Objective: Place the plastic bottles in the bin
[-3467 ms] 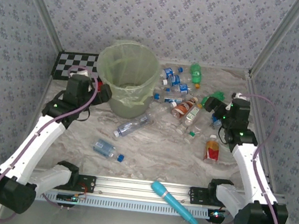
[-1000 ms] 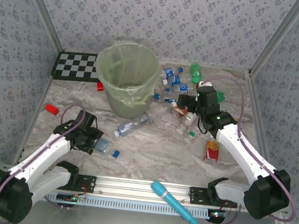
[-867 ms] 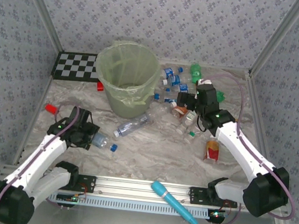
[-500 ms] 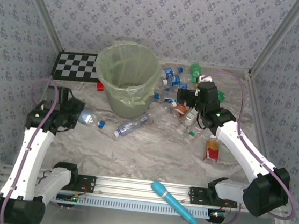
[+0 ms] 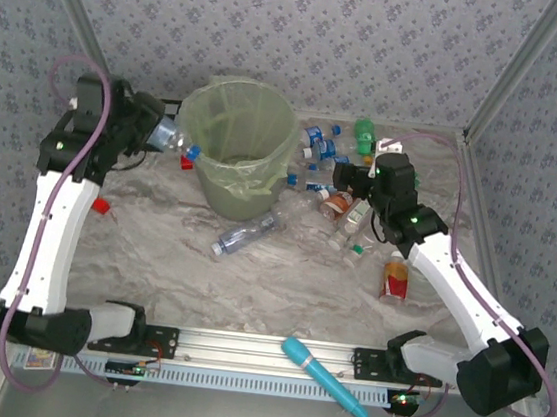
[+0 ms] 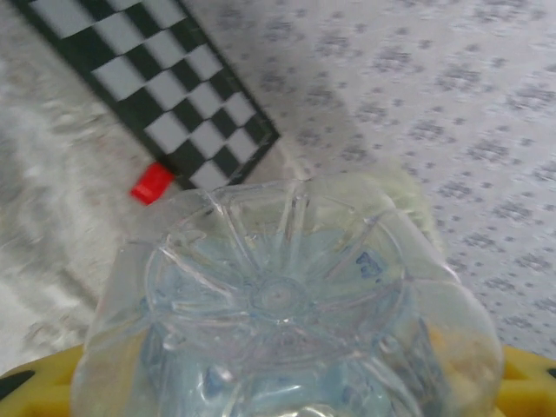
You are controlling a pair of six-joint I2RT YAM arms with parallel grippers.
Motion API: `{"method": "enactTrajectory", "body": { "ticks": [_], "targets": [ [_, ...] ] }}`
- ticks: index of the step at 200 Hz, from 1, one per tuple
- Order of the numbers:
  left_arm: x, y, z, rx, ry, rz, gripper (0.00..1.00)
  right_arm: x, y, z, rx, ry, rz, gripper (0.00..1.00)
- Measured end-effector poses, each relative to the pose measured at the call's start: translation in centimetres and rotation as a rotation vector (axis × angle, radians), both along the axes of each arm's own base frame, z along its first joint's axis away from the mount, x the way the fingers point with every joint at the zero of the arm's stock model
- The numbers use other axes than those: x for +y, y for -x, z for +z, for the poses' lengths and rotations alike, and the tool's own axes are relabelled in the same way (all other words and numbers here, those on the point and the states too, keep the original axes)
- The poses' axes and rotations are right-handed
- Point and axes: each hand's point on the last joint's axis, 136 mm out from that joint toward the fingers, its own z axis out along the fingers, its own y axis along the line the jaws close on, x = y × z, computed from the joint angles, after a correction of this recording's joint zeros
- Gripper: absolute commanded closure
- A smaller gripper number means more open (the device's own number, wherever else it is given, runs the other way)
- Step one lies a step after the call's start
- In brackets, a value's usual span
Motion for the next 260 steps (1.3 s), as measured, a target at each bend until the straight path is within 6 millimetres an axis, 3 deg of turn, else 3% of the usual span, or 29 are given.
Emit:
{"method": "enactTrajectory", "body": {
  "ticks": [21, 74, 98, 138, 181, 207, 260],
  "targets": [
    [-2.1, -2.6, 2.2, -0.059, -0.004, -0.052, 0.42, -0.3, 0.4, 0.8, -0.02, -0.007, -0.005, 0.01],
    [-9.3, -8.7, 4.3, -0.12, -0.07, -0.227, 0.42, -0.9, 1.6, 1.9, -0.047, -0.012, -0.005, 0.01],
    [-12.2, -10.7, 3.9, -0.118, -0.115, -0.299, 0.41, -1.3, 2.3, 2.2, -0.059, -0.017, -0.005, 0.01],
    [-15.8, -11.8, 1.4, -0.059, -0.225, -0.407, 0.37, -2.4, 3.9, 1.7, -0.051, -0.004, -0.022, 0.01],
    [-16.3, -11.7, -1.6, 0.036, -0.244, -0.442, 0.31, -3.6, 5.5, 2.1, -0.07, -0.001, -0.046, 0.01],
    [-16.2, -11.6, -1.7, 0.044, -0.245, -0.442, 0.29, -4.0, 6.0, 1.9, -0.063, 0.007, -0.054, 0.01],
    [-16.1, -11.5, -1.8, 0.048, -0.246, -0.442, 0.11, -4.2, 6.2, 1.4, -0.048, 0.012, -0.06, 0.01]
  ]
}}
